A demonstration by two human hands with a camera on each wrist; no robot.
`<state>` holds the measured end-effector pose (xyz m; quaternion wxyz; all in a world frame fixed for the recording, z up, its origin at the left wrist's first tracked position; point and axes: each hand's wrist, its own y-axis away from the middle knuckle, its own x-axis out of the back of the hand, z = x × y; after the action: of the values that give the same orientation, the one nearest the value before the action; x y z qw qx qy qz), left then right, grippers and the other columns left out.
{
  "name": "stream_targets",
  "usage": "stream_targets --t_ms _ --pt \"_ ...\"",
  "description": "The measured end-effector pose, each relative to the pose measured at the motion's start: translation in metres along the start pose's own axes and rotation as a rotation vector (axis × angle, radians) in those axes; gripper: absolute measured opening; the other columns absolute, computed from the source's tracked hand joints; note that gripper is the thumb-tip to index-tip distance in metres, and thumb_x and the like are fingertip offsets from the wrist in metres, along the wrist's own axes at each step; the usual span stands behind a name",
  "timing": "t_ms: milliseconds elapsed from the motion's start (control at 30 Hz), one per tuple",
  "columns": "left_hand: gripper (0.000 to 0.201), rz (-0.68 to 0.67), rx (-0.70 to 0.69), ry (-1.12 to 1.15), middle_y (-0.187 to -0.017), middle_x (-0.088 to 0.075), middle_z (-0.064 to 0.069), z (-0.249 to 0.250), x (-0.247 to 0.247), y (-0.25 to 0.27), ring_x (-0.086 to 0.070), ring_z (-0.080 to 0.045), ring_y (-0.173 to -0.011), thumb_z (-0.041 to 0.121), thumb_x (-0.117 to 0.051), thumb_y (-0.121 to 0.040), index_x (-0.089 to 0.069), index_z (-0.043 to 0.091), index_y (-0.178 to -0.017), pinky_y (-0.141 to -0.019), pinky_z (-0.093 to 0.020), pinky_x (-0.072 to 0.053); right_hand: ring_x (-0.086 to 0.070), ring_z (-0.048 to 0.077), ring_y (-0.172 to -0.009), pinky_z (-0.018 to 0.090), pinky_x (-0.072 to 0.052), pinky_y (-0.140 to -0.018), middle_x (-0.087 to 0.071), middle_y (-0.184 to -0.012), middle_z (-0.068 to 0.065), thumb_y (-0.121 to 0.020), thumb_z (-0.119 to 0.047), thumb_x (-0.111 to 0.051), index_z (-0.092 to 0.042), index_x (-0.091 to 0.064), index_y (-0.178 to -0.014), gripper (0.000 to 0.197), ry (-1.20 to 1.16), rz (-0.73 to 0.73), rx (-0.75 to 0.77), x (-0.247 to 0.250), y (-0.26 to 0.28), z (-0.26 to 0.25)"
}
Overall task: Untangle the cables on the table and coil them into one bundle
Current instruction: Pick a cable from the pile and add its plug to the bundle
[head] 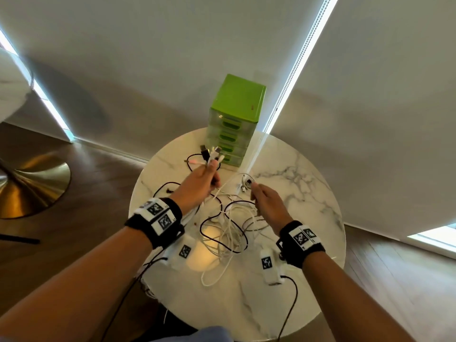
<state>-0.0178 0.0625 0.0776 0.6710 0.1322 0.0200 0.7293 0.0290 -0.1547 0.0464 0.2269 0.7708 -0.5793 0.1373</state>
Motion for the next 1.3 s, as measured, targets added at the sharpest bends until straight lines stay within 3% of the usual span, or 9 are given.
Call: stream_targets --t_ms 200,333,467,633,767,933,1067,1167,1300 --pt "0.055 0.02 0.057 0.152 -0.083 -0.062 -0.002 -0.002 -0.032 -0.001 -0.049 -0.016 -0.073 0.058 -0.032 -0.106 -0.072 0.021 -0.093 -0.067 -0.03 -0.041 -0.053 0.007 -0.069 0.027 -0.044 -0.071 -0.06 -0.076 -0.006 -0.108 -0.045 -0.037 -0.024 -0.056 -0.08 0.04 0.218 -0.248 0.283 -0.016 0.026 -0.038" --pt "0.051 0.065 0.001 0.262 -0.092 -0.066 -0.006 0.005 -0.033 0.001 -0.056 -0.016 -0.075 0.054 -0.032 -0.107 -0.062 0.021 -0.082 -0.074 -0.032 -0.046 -0.054 0.007 -0.069 0.032 -0.049 -0.075 -0.061 -0.078 -0.004 -0.107 -0.05 -0.034 -0.032 -0.052 -0.079 0.038 0.193 -0.332 0.265 -0.016 0.031 -0.03" --pt "0.049 0.129 -0.062 0.407 -0.074 -0.069 0.0 0.014 -0.019 -0.005 -0.073 -0.03 -0.086 0.049 -0.03 -0.109 -0.054 0.013 -0.085 -0.083 -0.043 -0.058 -0.048 0.003 -0.061 0.028 -0.045 -0.069 -0.053 -0.069 -0.012 -0.107 -0.052 -0.031 -0.029 -0.051 -0.077 0.042 0.293 -0.444 0.222 0.0 0.029 -0.001" --pt "0.042 0.094 -0.171 0.559 -0.066 -0.043 0.004 0.029 0.002 -0.012 -0.047 -0.016 -0.054 0.047 -0.032 -0.109 -0.039 0.017 -0.08 -0.064 -0.042 -0.053 -0.042 0.003 -0.057 0.023 -0.038 -0.065 -0.049 -0.061 -0.018 -0.109 -0.041 -0.033 -0.018 -0.05 -0.082 0.039 0.29 -0.398 0.209 0.027 0.027 0.036" --pt "0.042 0.109 -0.188 0.561 -0.066 -0.032 0.006 0.039 0.002 -0.014 -0.026 -0.012 -0.052 0.048 -0.031 -0.109 -0.033 0.02 -0.078 -0.053 -0.031 -0.033 -0.051 0.009 -0.061 0.034 -0.046 -0.07 -0.056 -0.068 -0.005 -0.105 -0.054 -0.029 -0.03 -0.048 -0.082 0.038 0.436 -0.426 0.212 0.036 0.015 0.044" --pt "0.043 0.101 -0.219 0.527 -0.063 -0.031 0.005 0.058 0.007 -0.015 -0.024 -0.01 -0.05 0.048 -0.031 -0.109 -0.036 0.022 -0.075 -0.054 -0.032 -0.02 -0.062 0.022 -0.08 0.045 -0.05 -0.085 -0.065 -0.083 0.0 -0.107 -0.051 -0.026 -0.034 -0.047 -0.084 0.036 0.655 -0.464 0.124 0.043 0.008 0.054" --pt "0.039 0.047 -0.255 0.314 -0.063 -0.032 0.008 0.053 0.001 -0.011 -0.025 -0.009 -0.052 0.044 -0.035 -0.109 -0.042 0.021 -0.079 -0.052 -0.027 -0.02 -0.065 0.024 -0.095 0.039 -0.039 -0.097 -0.073 -0.096 0.0 -0.108 -0.048 -0.022 -0.026 -0.054 -0.092 0.042 0.876 -0.286 0.068 0.038 0.001 0.042" --pt "0.041 0.01 -0.193 0.041 -0.06 -0.039 0.014 0.03 -0.015 -0.009 -0.032 -0.007 -0.051 0.055 -0.04 -0.105 -0.046 0.022 -0.082 -0.053 -0.027 -0.027 -0.068 0.029 -0.09 0.042 -0.049 -0.089 -0.074 -0.084 0.001 -0.106 -0.048 -0.03 -0.022 -0.062 -0.085 0.047 0.649 -0.04 0.071 0.03 -0.009 0.03" --pt "0.053 -0.018 -0.005 -0.001 -0.062 -0.046 0.012 0.008 -0.038 -0.006 -0.039 -0.012 -0.058 0.07 -0.043 -0.097 -0.059 0.02 -0.088 -0.059 -0.032 -0.033 -0.068 0.022 -0.071 0.04 -0.052 -0.083 -0.069 -0.067 -0.006 -0.102 -0.055 -0.028 -0.026 -0.058 -0.079 0.048 0.479 0.023 0.228 0.015 0.0 0.0"
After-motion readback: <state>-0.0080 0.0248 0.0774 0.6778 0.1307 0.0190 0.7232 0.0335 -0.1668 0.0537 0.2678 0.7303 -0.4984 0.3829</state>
